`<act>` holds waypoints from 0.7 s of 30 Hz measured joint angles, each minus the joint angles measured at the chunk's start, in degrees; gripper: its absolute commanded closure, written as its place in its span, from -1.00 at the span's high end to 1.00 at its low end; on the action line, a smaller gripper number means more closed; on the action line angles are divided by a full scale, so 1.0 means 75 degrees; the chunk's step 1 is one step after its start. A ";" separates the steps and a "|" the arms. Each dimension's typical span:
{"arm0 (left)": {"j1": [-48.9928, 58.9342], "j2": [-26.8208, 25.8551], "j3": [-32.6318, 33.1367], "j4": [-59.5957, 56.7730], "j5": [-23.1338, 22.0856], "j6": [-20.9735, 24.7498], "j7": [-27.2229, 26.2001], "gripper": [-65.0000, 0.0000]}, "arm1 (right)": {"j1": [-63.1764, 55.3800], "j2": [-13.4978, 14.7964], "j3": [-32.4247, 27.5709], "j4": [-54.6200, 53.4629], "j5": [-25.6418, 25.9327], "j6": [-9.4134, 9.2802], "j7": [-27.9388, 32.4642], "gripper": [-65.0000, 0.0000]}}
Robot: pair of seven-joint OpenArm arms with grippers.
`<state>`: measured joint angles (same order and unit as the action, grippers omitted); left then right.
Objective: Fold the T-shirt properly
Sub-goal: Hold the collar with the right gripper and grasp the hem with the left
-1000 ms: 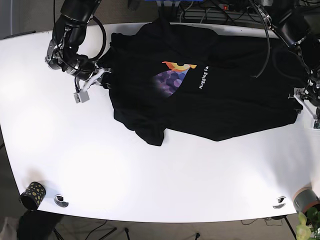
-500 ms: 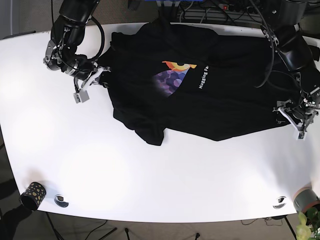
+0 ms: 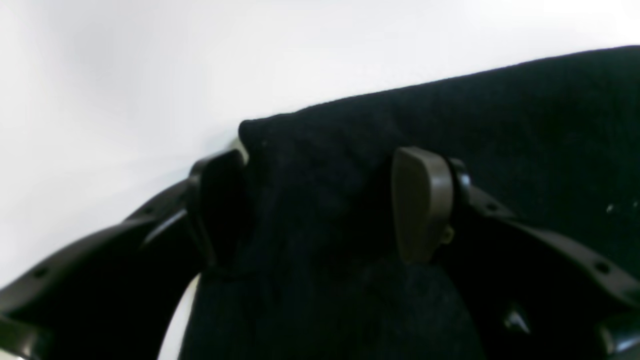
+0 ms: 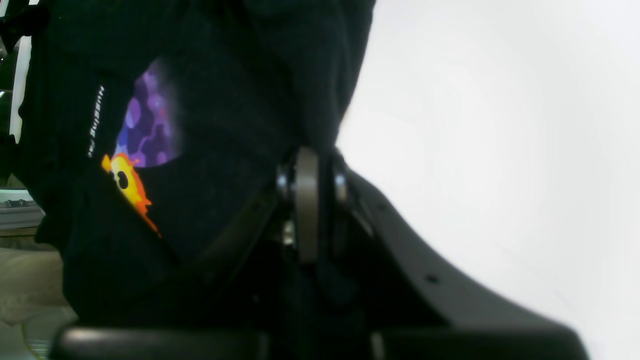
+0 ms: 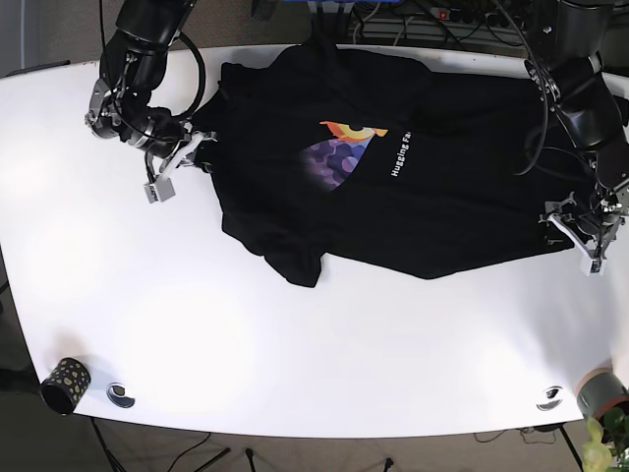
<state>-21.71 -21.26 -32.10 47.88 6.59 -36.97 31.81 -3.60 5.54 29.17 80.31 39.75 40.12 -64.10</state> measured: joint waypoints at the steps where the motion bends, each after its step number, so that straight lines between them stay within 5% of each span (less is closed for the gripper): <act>1: 0.0099 0.0047 -0.0096 0.0224 0.0070 0.0006 0.0134 0.29 | -0.0003 0.0000 -0.0003 0.0000 0.0000 0.0000 0.0000 -1.00; 8: 0.0388 -0.0079 -0.0452 0.1081 0.0207 0.0052 0.0178 0.37 | -0.0003 0.0003 0.0003 0.0000 -0.0012 0.0000 0.0000 -1.00; 12: 0.0181 -0.0140 -0.0391 0.0618 0.0154 0.0009 0.0146 0.59 | -0.0009 -0.0017 -0.0006 0.0160 -0.0099 -0.0003 -0.0041 -1.00; 21: -0.0484 -0.0364 -0.0414 -0.0845 0.0192 -0.0061 -0.0224 0.60 | -0.0015 -0.0020 -0.0003 0.0283 -0.0195 -0.0009 -0.0090 -1.00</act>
<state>-25.34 -23.99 -35.20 41.54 8.03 -37.43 30.13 -3.70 5.39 29.15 82.43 38.28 40.05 -64.77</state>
